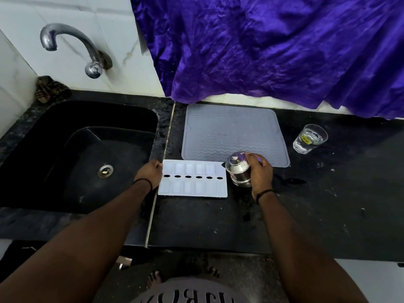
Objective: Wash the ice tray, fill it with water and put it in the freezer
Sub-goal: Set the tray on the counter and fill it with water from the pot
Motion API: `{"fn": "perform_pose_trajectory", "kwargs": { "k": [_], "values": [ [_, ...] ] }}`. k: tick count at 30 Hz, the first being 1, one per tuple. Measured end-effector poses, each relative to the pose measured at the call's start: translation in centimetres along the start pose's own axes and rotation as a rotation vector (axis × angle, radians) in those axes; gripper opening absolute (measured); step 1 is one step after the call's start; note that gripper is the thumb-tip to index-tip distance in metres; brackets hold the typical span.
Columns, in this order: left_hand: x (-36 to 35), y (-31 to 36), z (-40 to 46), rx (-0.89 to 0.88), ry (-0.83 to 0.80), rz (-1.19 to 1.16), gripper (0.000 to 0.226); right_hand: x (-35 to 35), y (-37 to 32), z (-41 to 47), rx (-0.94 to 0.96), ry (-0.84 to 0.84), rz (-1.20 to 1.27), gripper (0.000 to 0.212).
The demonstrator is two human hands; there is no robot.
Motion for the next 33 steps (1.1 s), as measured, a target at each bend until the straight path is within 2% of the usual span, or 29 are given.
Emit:
{"fn": "perform_pose_trajectory", "kwargs": {
  "k": [12, 33],
  "values": [
    [-0.1, -0.3, 0.1, 0.007, -0.019, -0.041, 0.026, -1.7, -2.1, 0.1, 0.033, -0.059, -0.002, 0.002],
    [-0.2, -0.5, 0.0, 0.016, -0.033, -0.078, 0.022, -2.3, -1.2, 0.2, 0.033, -0.087, -0.047, 0.003]
  ]
}}
Point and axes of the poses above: each hand's wrist, its own z-axis towards the middle knuckle, its own x-axis out of the back of the hand, y = z × x, the point moved 6 cm from there along z, towards the middle knuckle, and after that the axes turned 6 degrees about -y, right-handed, at the moved point
